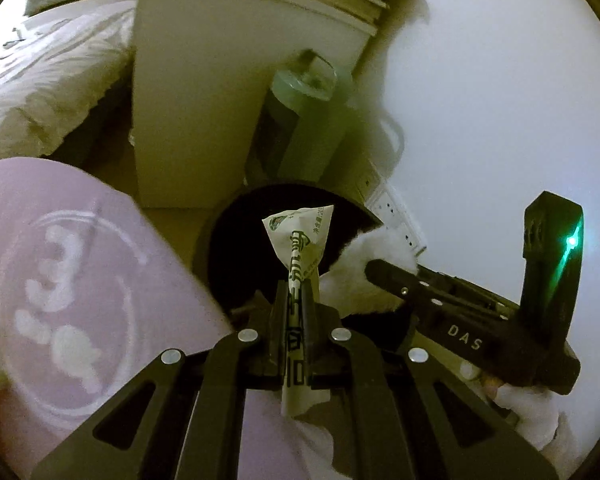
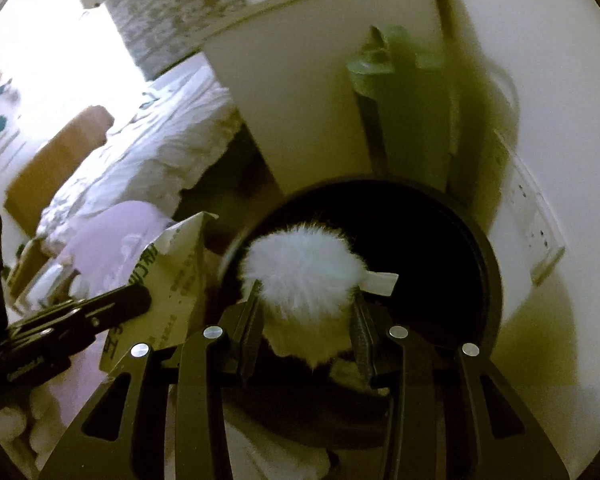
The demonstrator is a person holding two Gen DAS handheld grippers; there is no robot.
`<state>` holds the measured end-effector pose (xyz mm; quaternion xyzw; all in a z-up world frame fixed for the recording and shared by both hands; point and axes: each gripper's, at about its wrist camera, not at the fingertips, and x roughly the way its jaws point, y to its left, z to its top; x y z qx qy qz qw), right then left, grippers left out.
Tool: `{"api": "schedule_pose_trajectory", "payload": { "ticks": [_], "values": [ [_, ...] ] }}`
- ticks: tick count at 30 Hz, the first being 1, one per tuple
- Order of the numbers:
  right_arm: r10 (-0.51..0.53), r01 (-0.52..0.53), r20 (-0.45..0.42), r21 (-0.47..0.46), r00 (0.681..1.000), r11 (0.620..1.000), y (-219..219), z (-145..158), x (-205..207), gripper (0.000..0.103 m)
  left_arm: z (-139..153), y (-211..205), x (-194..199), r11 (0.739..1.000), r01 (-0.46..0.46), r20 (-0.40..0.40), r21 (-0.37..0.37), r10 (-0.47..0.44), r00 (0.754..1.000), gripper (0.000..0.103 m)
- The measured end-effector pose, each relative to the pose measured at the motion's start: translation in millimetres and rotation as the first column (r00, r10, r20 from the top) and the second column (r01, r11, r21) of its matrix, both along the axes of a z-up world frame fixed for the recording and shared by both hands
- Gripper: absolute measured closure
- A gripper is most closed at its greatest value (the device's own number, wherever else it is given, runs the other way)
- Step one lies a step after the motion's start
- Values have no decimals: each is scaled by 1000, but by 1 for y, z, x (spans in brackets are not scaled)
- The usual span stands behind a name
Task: Collect trash
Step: 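Carry both items to the black bin and open both grippers over it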
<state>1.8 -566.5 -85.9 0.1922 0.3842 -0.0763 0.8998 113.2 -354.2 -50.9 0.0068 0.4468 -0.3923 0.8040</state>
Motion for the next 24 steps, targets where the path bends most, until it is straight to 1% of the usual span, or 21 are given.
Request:
{"api": "schedule_pose_trajectory", "payload": {
  "ticks": [4,9,18,22,23,24],
  "values": [
    [-21,21,-28,19,999,1000,-14,-17,0,64,-10,-18,1,999,26,-17,25,-25,1000,96],
    [-34,36,-52,40,998,999,-23,-33,0,64,-19,-26,2,998,34,-35,49,-32,999,96],
    [-45,50,-74,61,996,997,-31,-46,0,64,-26,-39,4,996,46,-50,80,-42,998,96],
    [-55,61,-83,69,995,996,-34,-49,-2,63,-27,-42,4,994,49,-49,93,-45,998,94],
    [-58,64,-86,71,995,995,-35,-49,-3,62,-27,-42,4,994,46,-46,95,-42,998,93],
    [-61,68,-87,78,994,995,-36,-50,-3,56,-27,-43,4,994,45,-46,99,-41,998,93]
  ]
}}
